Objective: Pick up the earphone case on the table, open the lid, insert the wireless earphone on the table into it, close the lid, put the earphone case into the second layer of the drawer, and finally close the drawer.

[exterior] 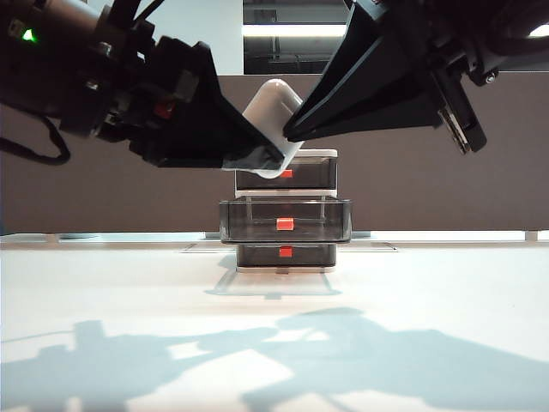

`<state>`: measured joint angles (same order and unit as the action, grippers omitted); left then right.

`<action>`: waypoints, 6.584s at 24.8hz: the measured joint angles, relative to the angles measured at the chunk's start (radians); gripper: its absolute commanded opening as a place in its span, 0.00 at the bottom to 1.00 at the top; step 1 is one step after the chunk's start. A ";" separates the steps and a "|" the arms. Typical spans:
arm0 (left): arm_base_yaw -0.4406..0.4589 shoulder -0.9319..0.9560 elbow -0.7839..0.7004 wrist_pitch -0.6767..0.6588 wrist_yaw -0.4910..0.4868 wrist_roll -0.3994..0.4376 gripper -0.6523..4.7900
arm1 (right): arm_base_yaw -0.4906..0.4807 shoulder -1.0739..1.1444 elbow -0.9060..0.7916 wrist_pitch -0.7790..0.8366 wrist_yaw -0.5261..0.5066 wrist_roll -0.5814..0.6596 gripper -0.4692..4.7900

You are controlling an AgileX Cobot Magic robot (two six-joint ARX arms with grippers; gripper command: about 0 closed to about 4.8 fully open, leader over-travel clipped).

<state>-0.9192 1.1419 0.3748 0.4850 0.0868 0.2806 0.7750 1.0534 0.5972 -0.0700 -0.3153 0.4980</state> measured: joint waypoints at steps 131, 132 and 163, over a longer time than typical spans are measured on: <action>0.000 0.000 0.000 0.042 0.003 -0.323 0.21 | -0.893 0.721 0.626 -0.676 0.249 -0.655 0.53; 0.000 0.000 0.000 0.042 0.003 -0.323 0.21 | -0.892 0.729 0.626 -0.669 0.249 -0.656 0.53; 0.000 0.000 0.000 0.042 0.003 -0.323 0.21 | -0.893 0.770 0.657 -0.675 0.244 -0.671 0.52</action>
<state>-0.9195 1.1416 0.3748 0.5270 0.0902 -0.0422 -0.1177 1.8233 1.2537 -0.7452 -0.0715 -0.1730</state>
